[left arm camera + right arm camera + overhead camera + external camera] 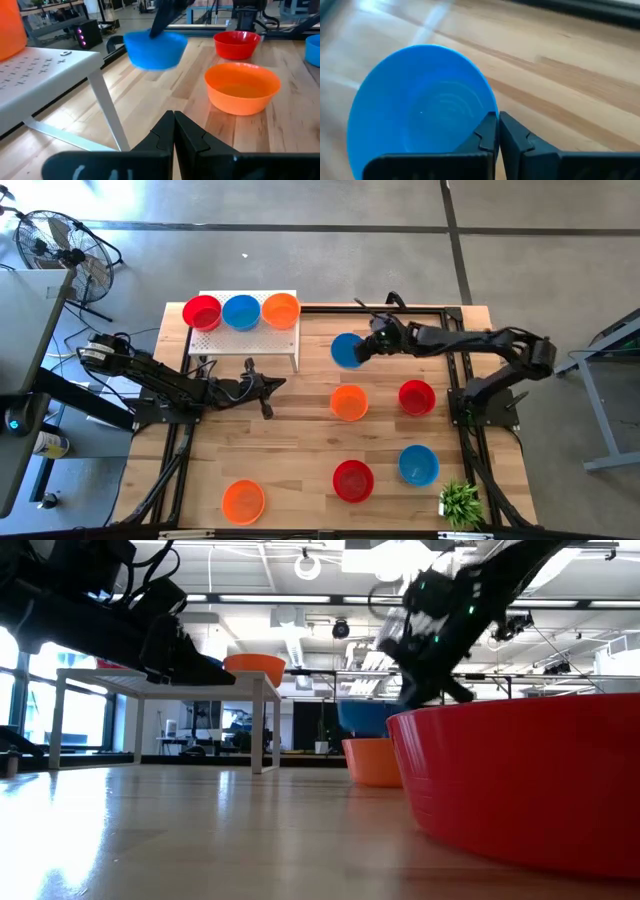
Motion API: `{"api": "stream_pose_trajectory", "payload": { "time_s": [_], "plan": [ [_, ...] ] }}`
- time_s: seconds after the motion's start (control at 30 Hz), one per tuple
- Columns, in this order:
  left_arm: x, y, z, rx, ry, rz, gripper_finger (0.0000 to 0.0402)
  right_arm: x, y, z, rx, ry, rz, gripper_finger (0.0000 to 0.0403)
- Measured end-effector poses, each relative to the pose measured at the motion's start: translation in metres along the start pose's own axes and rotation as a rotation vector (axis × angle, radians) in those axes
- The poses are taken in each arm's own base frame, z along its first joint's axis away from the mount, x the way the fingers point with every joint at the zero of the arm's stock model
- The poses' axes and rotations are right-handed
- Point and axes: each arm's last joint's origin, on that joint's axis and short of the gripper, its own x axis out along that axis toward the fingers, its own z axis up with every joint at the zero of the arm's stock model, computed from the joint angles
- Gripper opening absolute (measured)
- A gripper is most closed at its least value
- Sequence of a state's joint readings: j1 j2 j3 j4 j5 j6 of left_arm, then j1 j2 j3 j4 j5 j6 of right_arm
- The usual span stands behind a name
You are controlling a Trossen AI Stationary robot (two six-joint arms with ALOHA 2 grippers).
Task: Pick & Place Mini bowls
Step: Stack the top blue bowl on the blue bowl on the shelf
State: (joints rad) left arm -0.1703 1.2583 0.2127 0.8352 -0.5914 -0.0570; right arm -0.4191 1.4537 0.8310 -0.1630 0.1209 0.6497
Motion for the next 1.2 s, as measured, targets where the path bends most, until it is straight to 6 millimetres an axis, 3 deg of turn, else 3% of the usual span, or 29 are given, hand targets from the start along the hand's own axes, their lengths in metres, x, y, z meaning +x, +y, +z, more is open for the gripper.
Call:
{"api": "stream_pose_trajectory", "payload": {
  "time_s": [0.17,0.27,0.43,0.6,0.87,1.2],
  "plan": [
    [0.0,0.0,0.0,-0.001,-0.001,0.002,0.0,-0.029,0.042,-0.006,-0.073,-0.056,0.153,0.0005],
    [0.0,0.001,0.0,-0.001,-0.004,0.02,0.0,-0.036,0.076,-0.015,-0.139,-0.064,0.207,0.0003],
    [0.0,0.001,0.0,0.002,-0.003,0.029,0.0,-0.026,0.127,-0.045,-0.28,0.007,0.268,0.0003],
    [0.0,0.001,0.0,0.007,-0.004,0.041,0.0,0.002,0.16,-0.073,-0.395,0.08,0.281,0.0002],
    [0.0,0.001,0.0,0.007,-0.003,0.048,0.0,0.05,0.174,-0.091,-0.552,0.161,0.269,0.0001],
    [0.0,0.001,0.0,-0.001,-0.005,0.046,0.0,0.066,0.173,-0.091,-0.572,0.179,0.323,0.0008]
  ]
}}
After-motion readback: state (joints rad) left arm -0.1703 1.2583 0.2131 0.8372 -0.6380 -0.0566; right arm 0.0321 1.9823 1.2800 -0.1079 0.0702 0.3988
